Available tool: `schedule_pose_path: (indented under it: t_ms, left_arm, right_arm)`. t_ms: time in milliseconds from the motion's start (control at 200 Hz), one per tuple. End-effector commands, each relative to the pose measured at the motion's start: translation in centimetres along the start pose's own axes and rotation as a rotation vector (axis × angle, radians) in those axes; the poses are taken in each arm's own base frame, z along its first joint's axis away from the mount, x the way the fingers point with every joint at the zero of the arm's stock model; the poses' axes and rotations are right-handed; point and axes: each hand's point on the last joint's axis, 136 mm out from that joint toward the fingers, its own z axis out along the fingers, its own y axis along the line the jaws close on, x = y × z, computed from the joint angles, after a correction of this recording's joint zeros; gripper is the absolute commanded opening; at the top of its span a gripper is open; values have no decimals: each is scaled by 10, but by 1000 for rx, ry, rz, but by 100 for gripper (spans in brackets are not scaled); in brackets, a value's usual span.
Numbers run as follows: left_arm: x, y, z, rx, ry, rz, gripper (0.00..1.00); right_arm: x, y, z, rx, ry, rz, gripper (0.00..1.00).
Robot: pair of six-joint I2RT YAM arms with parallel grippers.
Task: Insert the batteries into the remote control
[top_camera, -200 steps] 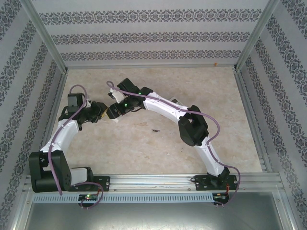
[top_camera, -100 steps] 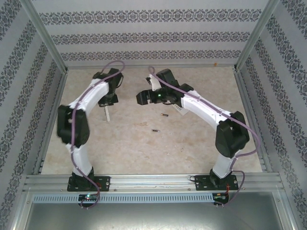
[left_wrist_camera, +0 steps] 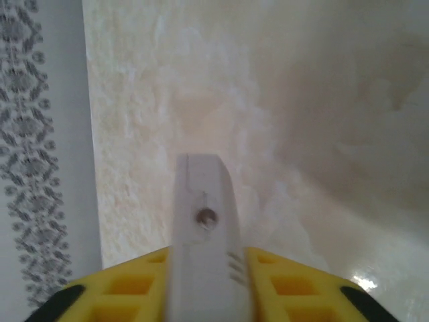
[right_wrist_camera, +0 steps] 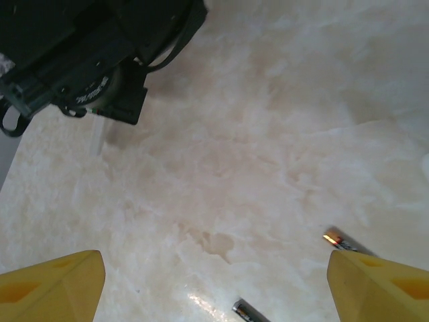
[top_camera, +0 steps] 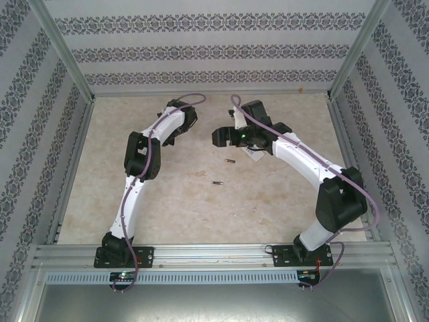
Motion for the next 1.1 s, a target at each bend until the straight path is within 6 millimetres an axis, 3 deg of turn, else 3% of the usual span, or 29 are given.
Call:
schedule_pose_path:
  t_ms: [0,140,250,360,495,600,659,844,1094]
  left_arm:
    - [-3,-24,-2,101,-13,34,41]
    - [0,-46,-1,202,11,13,46]
    - [-4,-46,-21,315,-15,-35,57]
    - [-13,-37,-67,550,-93,-124,70]
    - [-15,-8,-137,857,-240,-224,84]
    - [0,17,-177,1041,-348,-263,92]
    - [12,28,-193,1133,-389,-280,94]
    - [47,52,-203,1289,-441,-361,96]
    - [65,50,-195,1324,-411,-387,96]
  right_arm:
    - [-2,-11,-10,19,-23,16,86]
    - [-8,-21,-21,30,-45,44,87]
    - [-16,-42,-29,95,-84,57,89]
    - [-18,-80,-27,250,-92,-20,98]
    - [-10,-117,3,383,71,-127,98]
    - [2,-152,24,502,236,-157,98]
    - [8,-163,33,521,290,-167,98]
    - [36,-185,53,498,470,-119,98]
    - [63,-195,59,475,551,-56,84]
